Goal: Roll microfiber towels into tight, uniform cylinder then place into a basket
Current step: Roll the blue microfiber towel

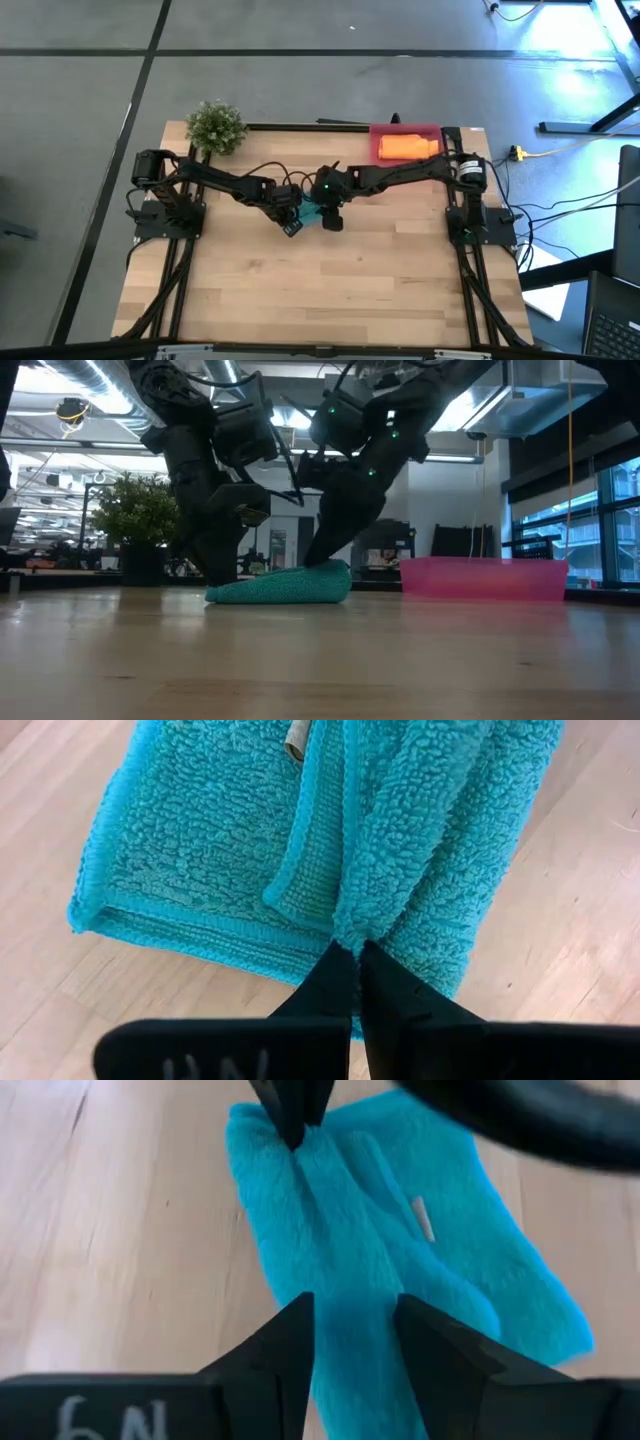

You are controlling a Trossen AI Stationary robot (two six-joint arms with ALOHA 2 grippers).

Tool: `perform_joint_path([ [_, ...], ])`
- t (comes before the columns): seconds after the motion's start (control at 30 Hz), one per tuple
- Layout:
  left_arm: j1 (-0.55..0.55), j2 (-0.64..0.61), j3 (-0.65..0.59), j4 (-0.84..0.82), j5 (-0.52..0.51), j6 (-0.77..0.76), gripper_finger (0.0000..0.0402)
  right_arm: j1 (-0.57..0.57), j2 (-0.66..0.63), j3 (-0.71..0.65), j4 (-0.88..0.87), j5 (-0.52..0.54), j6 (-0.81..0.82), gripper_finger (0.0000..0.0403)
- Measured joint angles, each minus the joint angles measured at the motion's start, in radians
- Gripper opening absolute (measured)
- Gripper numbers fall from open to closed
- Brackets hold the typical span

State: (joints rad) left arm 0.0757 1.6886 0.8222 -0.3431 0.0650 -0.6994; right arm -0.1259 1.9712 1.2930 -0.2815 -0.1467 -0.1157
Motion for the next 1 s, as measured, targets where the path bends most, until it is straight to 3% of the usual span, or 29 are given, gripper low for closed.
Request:
perform_joint_path([
  [0.4, 0.001, 0.000, 0.000, 0.000, 0.002, -0.002, 0.0000, -0.009, 0.040, -0.002, 0.079, -0.001, -0.026, 0.0145],
  [0.63, 0.001, 0.000, 0.000, 0.002, 0.004, -0.005, 0.0000, -0.009, 0.047, -0.041, 0.127, 0.080, -0.025, 0.0145],
  [1.0, 0.000, 0.000, 0.000, 0.007, 0.009, -0.005, 0.0000, -0.015, 0.048, -0.103, 0.197, 0.082, -0.024, 0.0145],
])
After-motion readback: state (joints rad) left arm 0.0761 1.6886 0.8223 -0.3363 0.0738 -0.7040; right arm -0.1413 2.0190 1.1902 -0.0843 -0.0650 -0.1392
